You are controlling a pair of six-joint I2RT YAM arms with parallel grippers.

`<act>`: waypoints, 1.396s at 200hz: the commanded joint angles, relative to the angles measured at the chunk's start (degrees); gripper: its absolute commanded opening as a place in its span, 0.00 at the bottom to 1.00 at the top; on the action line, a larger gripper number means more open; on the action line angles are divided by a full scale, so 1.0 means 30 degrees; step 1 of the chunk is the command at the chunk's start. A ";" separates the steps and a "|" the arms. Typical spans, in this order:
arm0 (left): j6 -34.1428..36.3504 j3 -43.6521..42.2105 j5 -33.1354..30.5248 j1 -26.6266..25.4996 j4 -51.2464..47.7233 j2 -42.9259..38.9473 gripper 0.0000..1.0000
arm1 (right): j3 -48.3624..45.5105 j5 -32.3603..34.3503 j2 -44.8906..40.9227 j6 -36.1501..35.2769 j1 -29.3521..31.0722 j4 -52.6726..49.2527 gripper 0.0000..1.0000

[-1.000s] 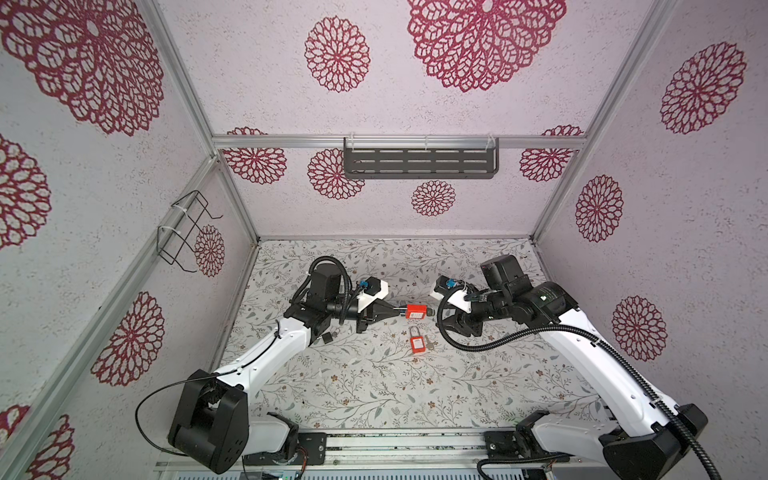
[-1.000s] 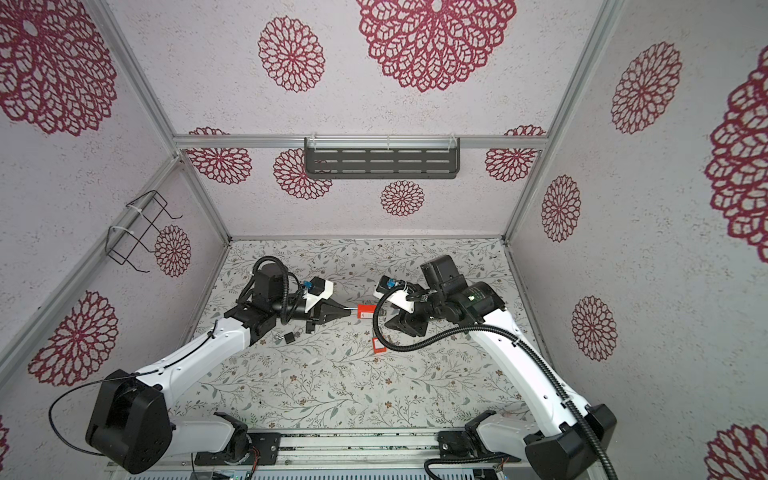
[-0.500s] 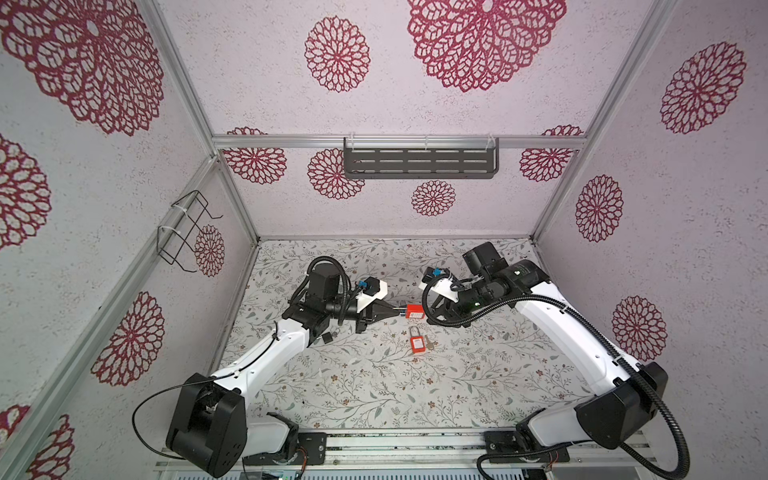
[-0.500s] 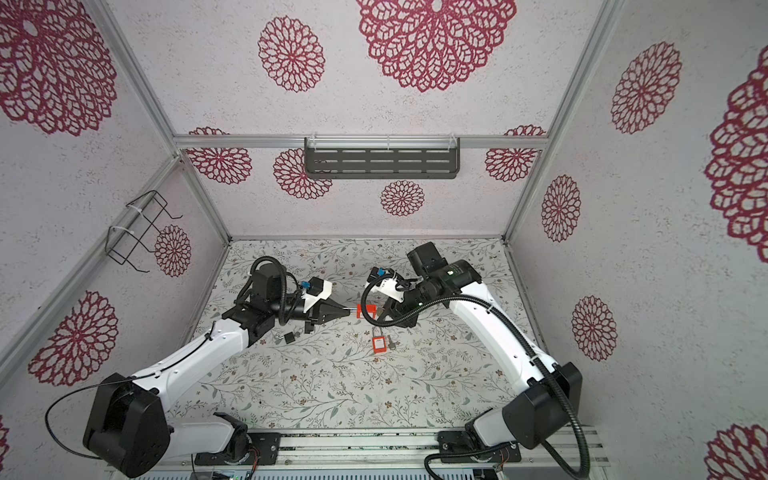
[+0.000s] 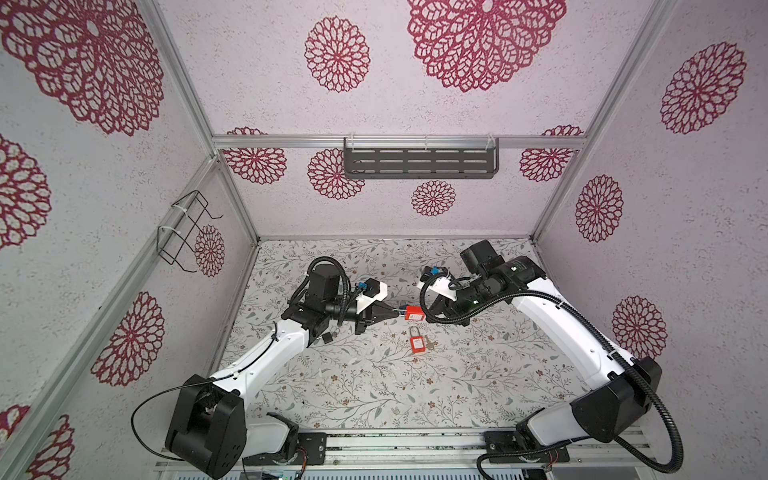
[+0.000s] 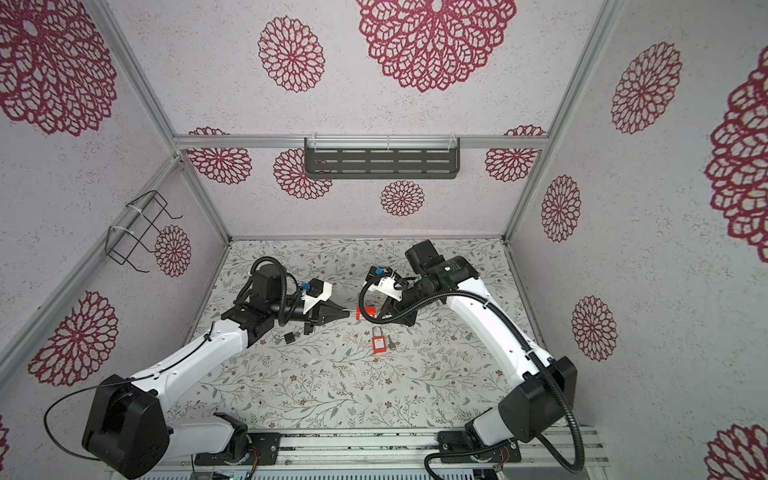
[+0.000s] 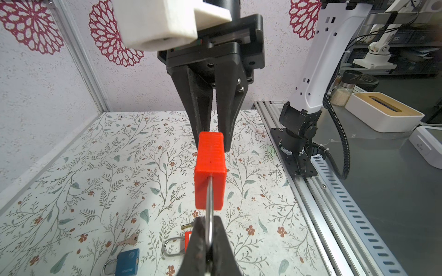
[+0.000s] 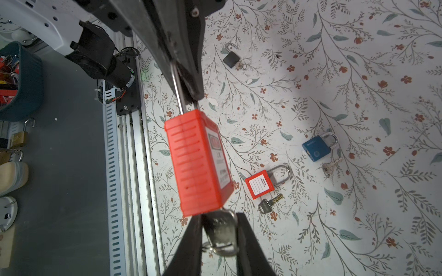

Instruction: Lock with the key

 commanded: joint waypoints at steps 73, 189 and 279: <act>-0.1025 -0.0003 0.0433 -0.0109 0.1744 -0.0397 0.00 | -0.1949 0.0629 -0.2670 -0.1042 0.0086 0.3082 0.11; -0.2202 -0.0242 0.0697 -0.0100 0.3292 -0.0103 0.00 | -0.4127 0.3957 -0.5955 -0.1822 0.0848 0.5827 0.32; -0.0980 0.0110 0.0609 -0.0215 0.1586 -0.0280 0.00 | -0.1024 0.2307 -0.3021 -0.2216 0.0848 0.2452 0.32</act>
